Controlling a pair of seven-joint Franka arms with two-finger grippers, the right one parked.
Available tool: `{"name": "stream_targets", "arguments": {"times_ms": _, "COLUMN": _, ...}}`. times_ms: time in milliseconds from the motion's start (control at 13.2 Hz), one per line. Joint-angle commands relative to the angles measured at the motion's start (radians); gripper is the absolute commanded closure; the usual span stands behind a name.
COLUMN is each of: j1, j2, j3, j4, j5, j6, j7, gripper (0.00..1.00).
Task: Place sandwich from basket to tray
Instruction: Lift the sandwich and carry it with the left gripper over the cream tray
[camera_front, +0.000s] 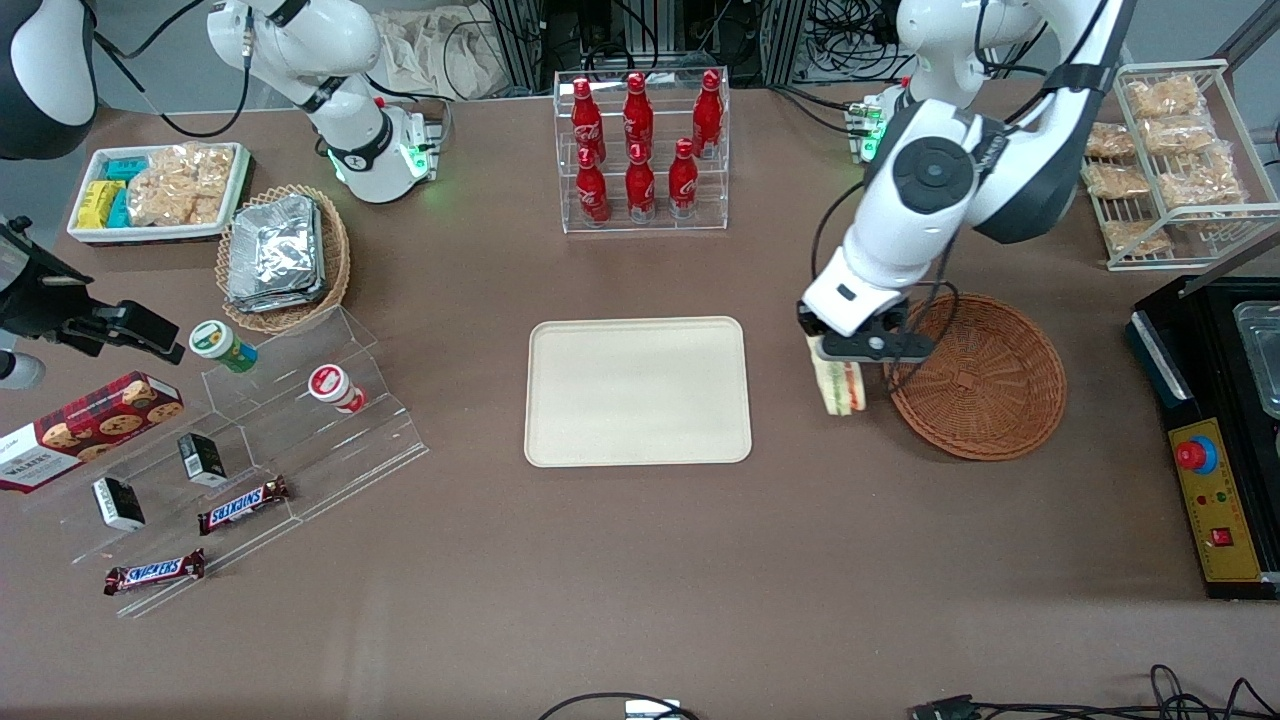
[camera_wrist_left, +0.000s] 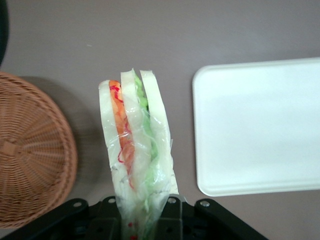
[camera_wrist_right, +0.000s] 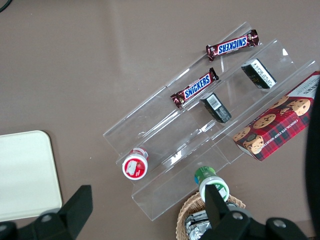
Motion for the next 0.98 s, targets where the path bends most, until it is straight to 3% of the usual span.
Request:
{"name": "stream_targets", "arguments": {"times_ms": 0, "j1": -0.068, "j2": 0.077, "j3": -0.005, "j4": 0.06, "j5": 0.066, "j6": -0.015, "j7": -0.029, "gripper": 1.0}}
{"name": "stream_targets", "arguments": {"times_ms": 303, "j1": -0.167, "j2": 0.176, "j3": -0.005, "j4": 0.107, "j5": 0.12, "j6": -0.006, "j7": -0.075, "gripper": 1.0}}
{"name": "stream_targets", "arguments": {"times_ms": 605, "j1": -0.243, "j2": 0.339, "j3": -0.005, "j4": 0.135, "j5": 0.317, "j6": 0.085, "j7": -0.288, "gripper": 1.0}}
{"name": "stream_targets", "arguments": {"times_ms": 908, "j1": -0.302, "j2": 0.509, "j3": -0.002, "j4": 0.207, "j5": 0.462, "j6": 0.086, "j7": -0.382, "gripper": 0.99}}
